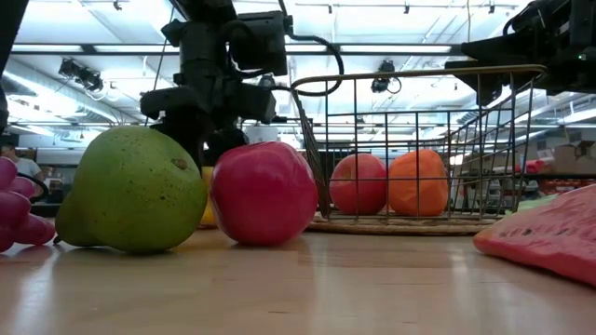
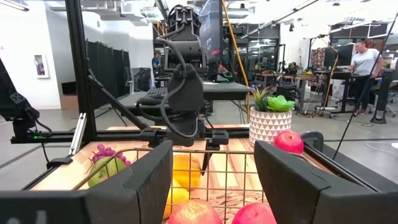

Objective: Build produce basket
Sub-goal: Put the yellow bell pepper into the wire basket

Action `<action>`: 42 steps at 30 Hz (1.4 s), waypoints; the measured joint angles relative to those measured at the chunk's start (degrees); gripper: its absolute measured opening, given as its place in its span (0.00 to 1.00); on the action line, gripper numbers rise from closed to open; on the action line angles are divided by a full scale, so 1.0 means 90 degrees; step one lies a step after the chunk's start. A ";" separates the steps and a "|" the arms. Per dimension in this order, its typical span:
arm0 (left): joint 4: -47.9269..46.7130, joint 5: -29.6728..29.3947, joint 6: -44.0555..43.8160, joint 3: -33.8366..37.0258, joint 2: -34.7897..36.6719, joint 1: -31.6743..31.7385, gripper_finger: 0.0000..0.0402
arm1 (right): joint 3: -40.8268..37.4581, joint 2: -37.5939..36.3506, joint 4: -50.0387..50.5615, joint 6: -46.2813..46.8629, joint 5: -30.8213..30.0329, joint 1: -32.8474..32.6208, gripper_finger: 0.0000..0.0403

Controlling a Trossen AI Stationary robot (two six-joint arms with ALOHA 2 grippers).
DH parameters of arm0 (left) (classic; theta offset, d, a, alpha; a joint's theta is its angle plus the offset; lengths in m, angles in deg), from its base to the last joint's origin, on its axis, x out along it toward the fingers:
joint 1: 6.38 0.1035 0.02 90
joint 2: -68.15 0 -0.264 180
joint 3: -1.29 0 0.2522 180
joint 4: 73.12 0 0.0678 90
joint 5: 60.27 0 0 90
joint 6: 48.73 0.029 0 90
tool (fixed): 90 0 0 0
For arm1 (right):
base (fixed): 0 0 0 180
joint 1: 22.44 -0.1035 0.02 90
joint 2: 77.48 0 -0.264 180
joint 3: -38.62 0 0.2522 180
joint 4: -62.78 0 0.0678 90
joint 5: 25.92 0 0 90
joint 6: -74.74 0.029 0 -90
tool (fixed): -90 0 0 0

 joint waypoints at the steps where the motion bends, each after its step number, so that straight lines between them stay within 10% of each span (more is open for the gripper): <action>1: -0.0052 0.0000 -0.0002 -0.0002 -0.0037 0.0000 0.99 | 0.0002 0.0000 0.0000 -0.0002 0.0000 0.0002 0.57; 23: -0.0693 -0.0004 0.0342 -0.0376 -0.0333 -0.0002 0.87 | 0.0001 -0.0002 0.0004 0.0000 0.0000 0.0000 0.57; 42: -0.2189 -0.0219 0.0341 -0.2548 -0.0338 -0.0005 0.87 | 0.0002 0.0000 0.0007 -0.0002 0.0000 0.0002 0.57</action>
